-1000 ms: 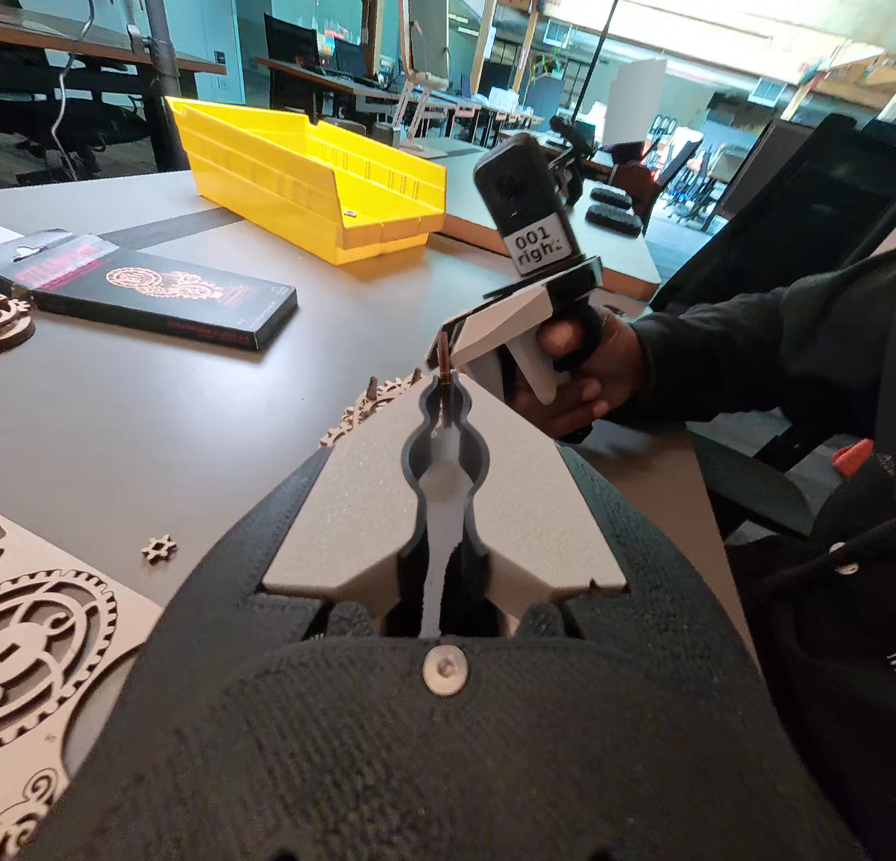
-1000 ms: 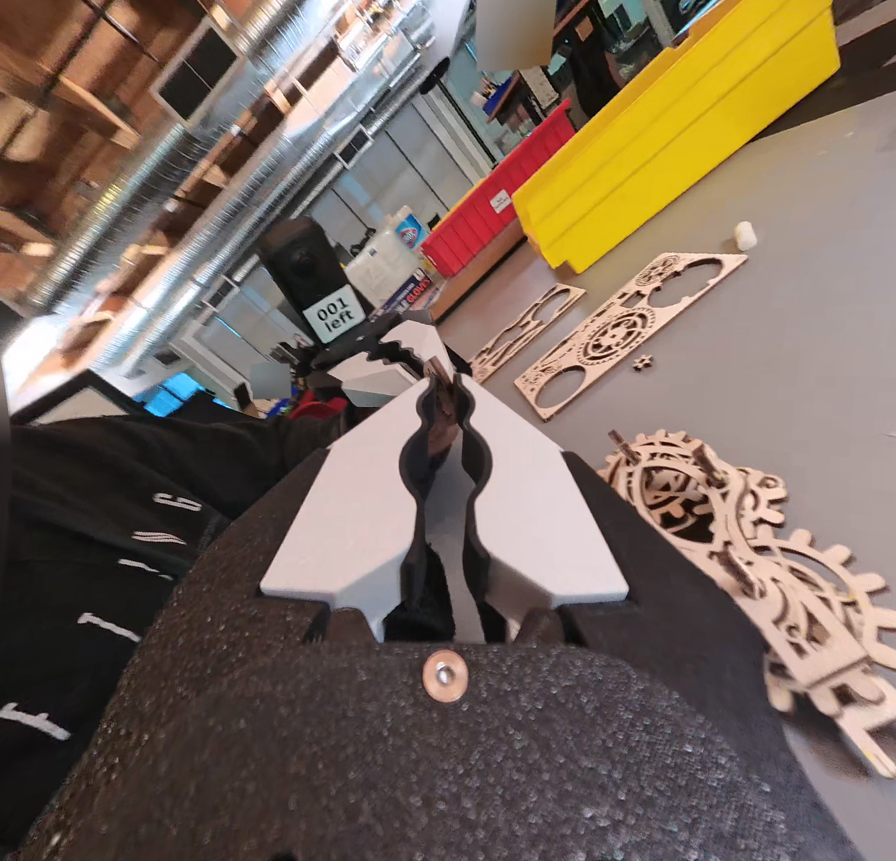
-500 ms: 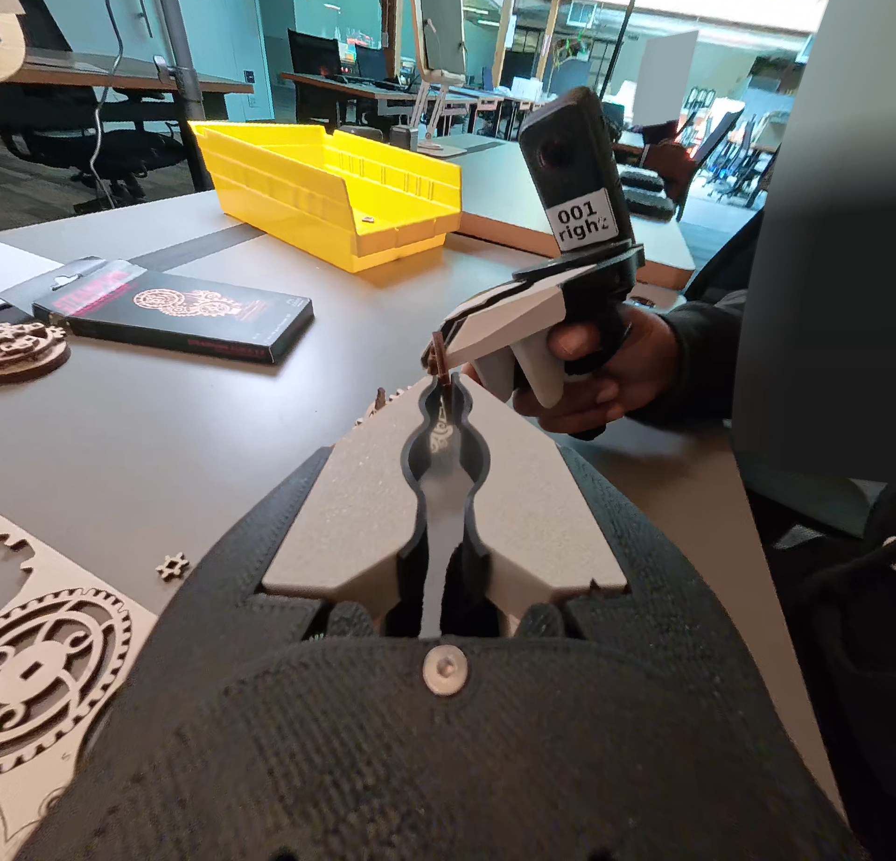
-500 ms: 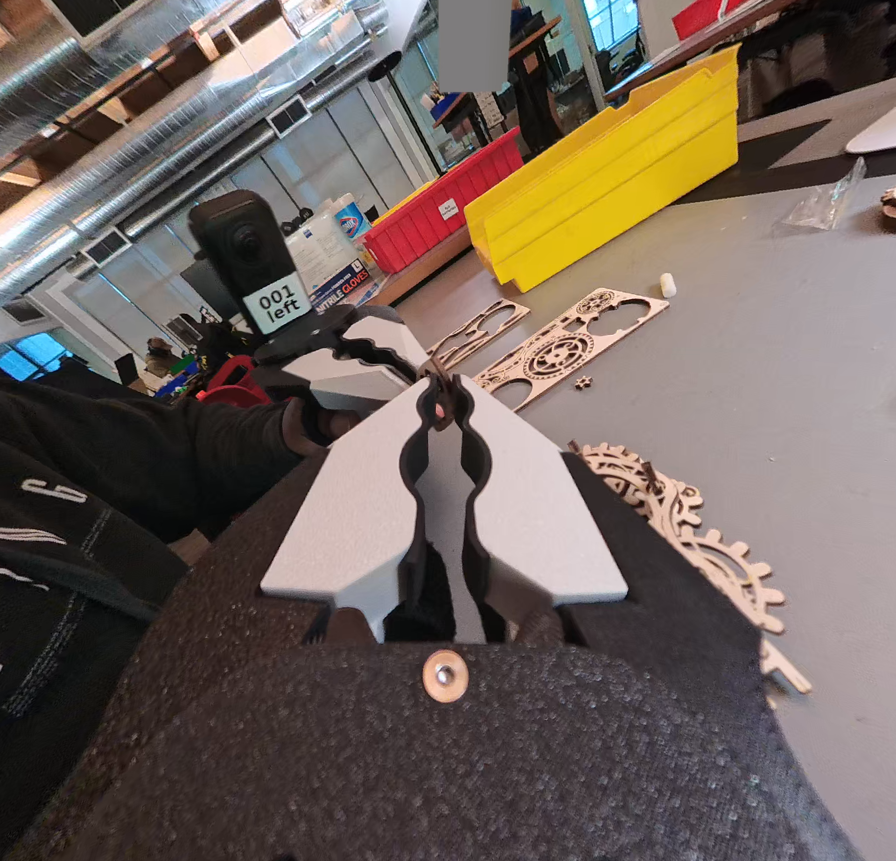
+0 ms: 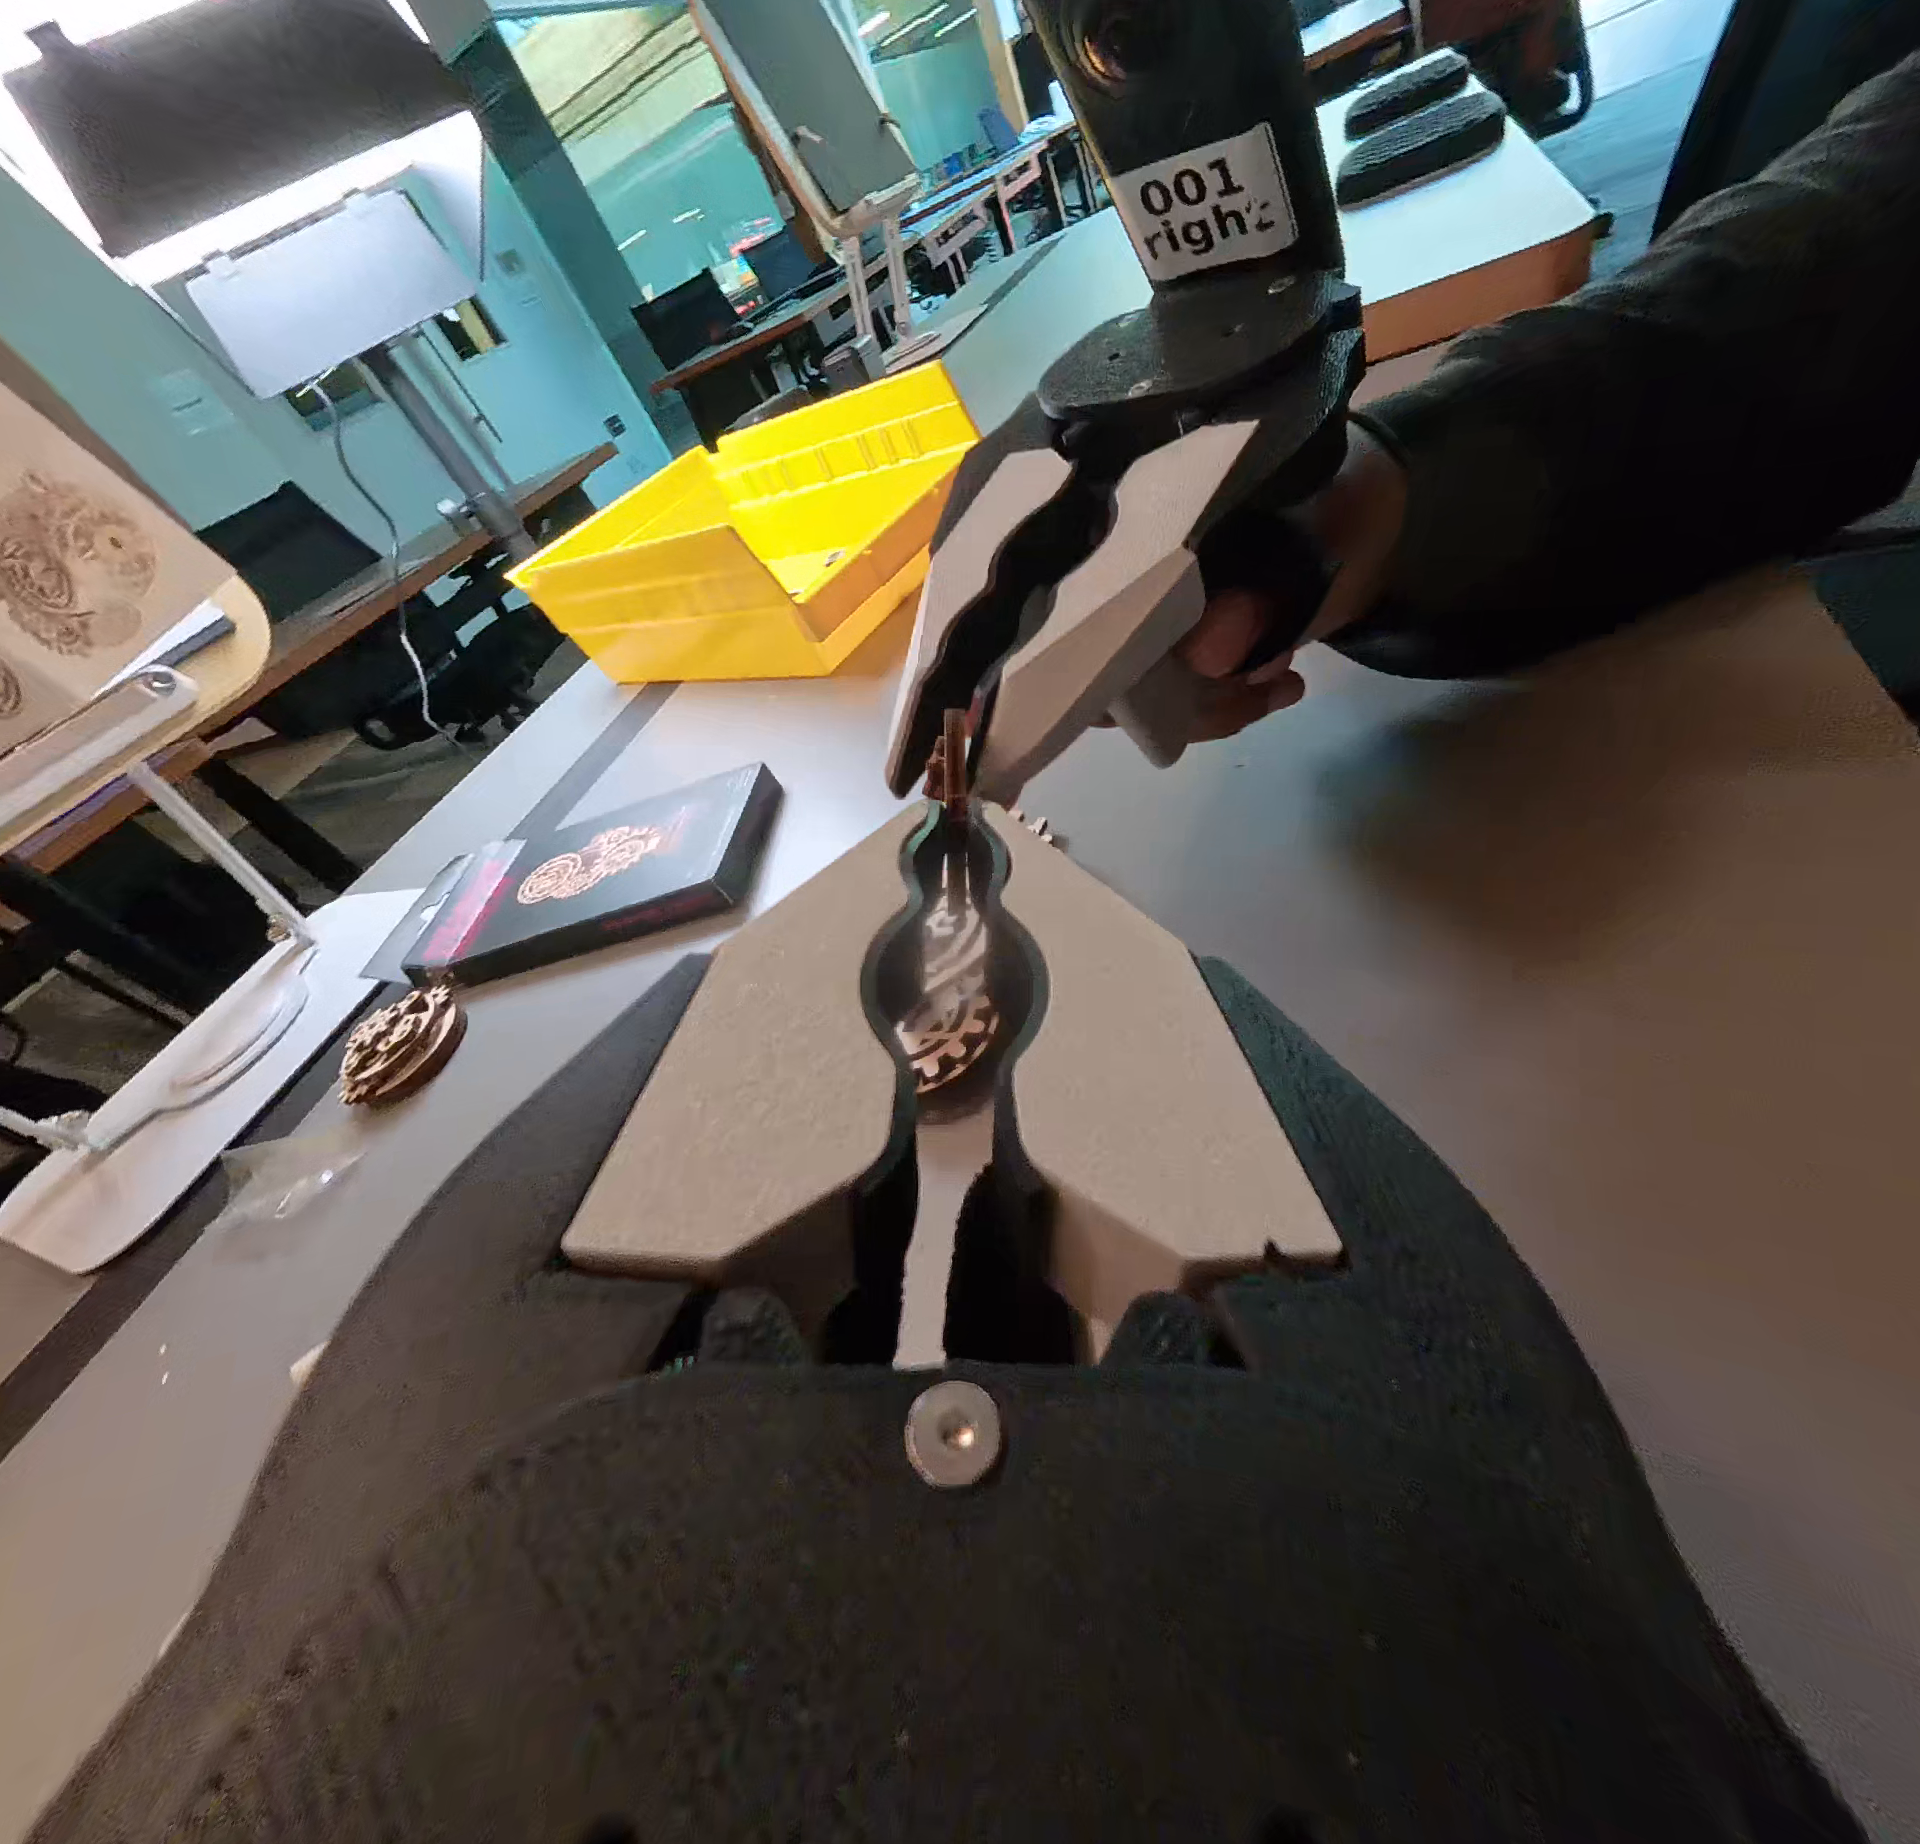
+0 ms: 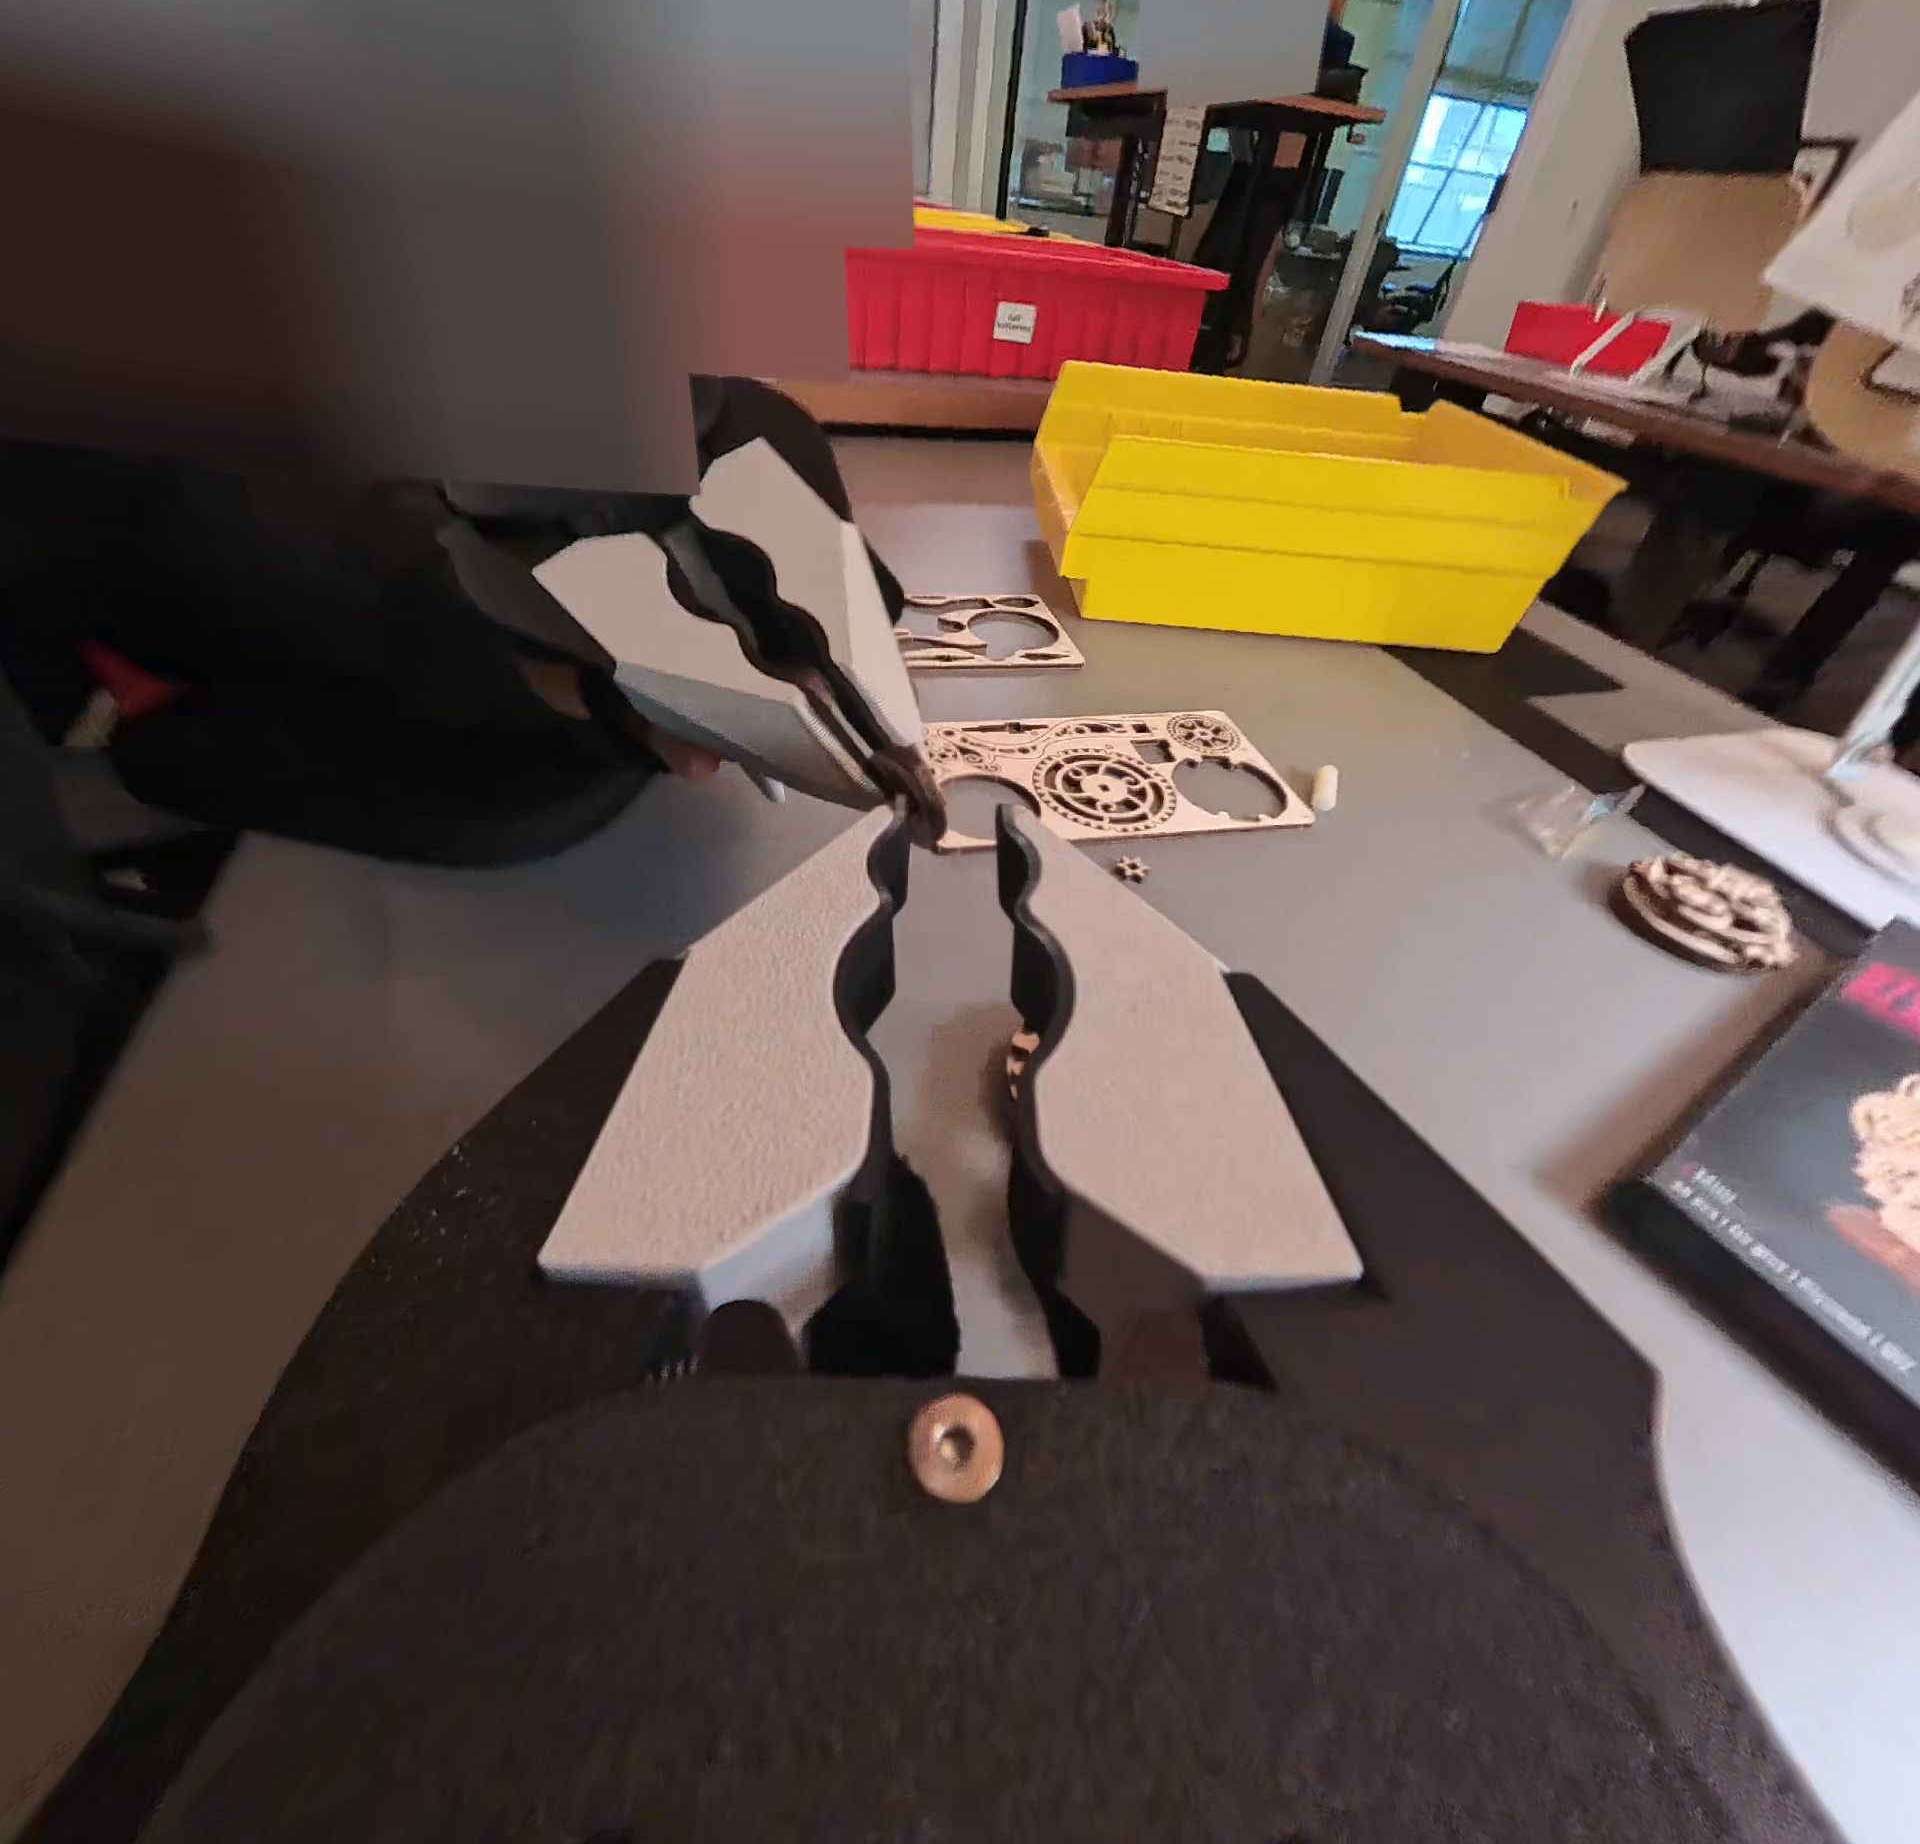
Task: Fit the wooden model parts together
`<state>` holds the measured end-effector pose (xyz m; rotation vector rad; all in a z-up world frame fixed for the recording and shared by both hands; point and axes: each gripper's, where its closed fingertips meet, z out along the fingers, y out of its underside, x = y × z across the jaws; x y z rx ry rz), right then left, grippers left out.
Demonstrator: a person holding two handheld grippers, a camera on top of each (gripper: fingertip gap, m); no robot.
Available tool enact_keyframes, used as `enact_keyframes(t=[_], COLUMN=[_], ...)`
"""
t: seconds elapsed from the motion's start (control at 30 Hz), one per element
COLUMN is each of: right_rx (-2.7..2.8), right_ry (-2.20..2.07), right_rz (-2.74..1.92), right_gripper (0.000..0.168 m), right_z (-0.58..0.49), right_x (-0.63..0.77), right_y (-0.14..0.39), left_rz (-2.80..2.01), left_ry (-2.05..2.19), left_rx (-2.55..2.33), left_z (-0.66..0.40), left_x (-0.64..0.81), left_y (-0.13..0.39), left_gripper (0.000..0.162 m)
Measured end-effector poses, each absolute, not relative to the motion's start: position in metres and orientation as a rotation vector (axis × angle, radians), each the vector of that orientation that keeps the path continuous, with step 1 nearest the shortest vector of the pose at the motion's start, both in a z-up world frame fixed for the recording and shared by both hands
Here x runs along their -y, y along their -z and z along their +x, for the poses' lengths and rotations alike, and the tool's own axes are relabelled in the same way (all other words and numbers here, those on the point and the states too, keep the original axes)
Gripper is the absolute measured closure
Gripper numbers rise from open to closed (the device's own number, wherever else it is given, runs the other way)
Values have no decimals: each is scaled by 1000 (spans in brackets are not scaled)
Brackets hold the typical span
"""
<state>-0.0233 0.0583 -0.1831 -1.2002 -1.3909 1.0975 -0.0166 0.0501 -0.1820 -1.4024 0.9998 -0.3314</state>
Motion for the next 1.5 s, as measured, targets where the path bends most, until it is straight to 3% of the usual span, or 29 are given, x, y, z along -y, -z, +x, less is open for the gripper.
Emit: enact_keyframes(t=[0.07,0.23,0.37,0.43,0.53,0.67,0.8,1.0,1.1,1.5], right_rx=[1426,1463,1466,1445,1427,1454,1474,1438,1434,1519], right_ry=[-1053,-790,-541,-455,-391,-325,-327,-703,-683,-408], right_rz=[-1128,-962,-797,-697,-576,-495,-544,-991,-1018,-950], right_gripper=[163,164,164,164,164,164,164,152,150,157], right_z=[-23,-22,-18,-17,-19,-21,-23,-24,-29,-37], right_x=[-53,-56,-58,-53,-39,-30,-36,-65,-66,-70], right_y=[183,182,176,169,160,163,171,186,185,201], left_rz=[-1396,-1443,-1550,-1610,-1630,-1595,-1652,-1710,-1751,-1814], left_ry=[323,441,945,1306,1749,2048,1985,1465,1263,1228], left_rx=[-1017,-966,-697,-555,-384,-287,-246,-205,-252,-246], left_z=[-17,-19,-29,-29,-23,-18,-22,-50,-50,-39], left_x=[-50,-53,-58,-56,-49,-40,-47,-77,-79,-77], left_y=[183,185,173,172,170,166,175,182,185,192], left_gripper=[161,158,130,124,125,147,155,161,161,161])
